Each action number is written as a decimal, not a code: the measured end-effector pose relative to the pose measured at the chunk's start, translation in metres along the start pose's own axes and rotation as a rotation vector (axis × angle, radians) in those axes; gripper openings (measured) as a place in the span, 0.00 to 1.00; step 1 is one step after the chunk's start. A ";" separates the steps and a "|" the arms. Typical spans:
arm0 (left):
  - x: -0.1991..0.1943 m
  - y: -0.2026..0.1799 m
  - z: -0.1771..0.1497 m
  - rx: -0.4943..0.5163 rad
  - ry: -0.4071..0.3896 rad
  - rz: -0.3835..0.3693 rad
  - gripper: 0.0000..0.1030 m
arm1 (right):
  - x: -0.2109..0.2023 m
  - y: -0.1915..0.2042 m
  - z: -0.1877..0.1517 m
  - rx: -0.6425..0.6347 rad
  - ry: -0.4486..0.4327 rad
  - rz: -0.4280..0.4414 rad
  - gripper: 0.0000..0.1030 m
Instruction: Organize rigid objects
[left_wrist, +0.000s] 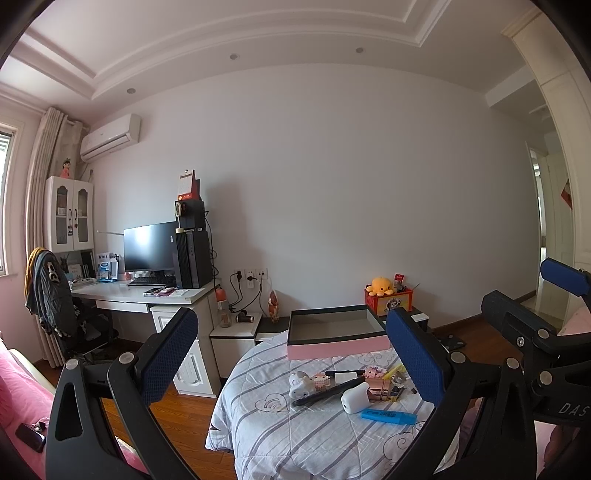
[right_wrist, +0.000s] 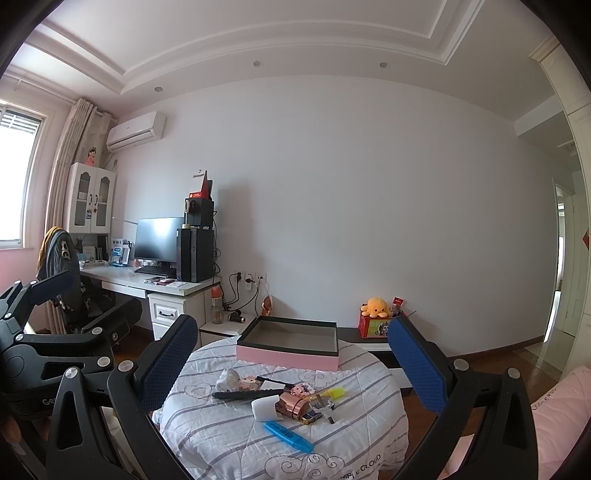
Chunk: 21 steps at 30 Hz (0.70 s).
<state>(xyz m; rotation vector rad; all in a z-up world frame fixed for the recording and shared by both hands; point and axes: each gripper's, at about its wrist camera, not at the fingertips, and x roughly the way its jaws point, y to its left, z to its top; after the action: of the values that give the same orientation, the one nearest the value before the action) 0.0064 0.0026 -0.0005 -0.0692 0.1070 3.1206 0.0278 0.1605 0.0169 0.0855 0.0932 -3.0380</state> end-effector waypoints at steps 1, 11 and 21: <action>0.000 0.000 0.000 0.000 0.001 0.001 1.00 | 0.000 0.000 0.000 0.000 0.001 0.000 1.00; 0.002 0.001 -0.005 0.003 0.007 -0.001 1.00 | 0.007 0.000 -0.004 -0.001 0.014 0.000 1.00; 0.021 -0.007 -0.014 0.004 0.006 -0.012 1.00 | 0.018 -0.005 -0.012 0.006 0.026 -0.007 1.00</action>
<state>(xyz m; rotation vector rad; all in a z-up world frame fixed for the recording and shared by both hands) -0.0138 0.0092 -0.0159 -0.0781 0.1122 3.1079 0.0100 0.1649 0.0042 0.1247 0.0870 -3.0448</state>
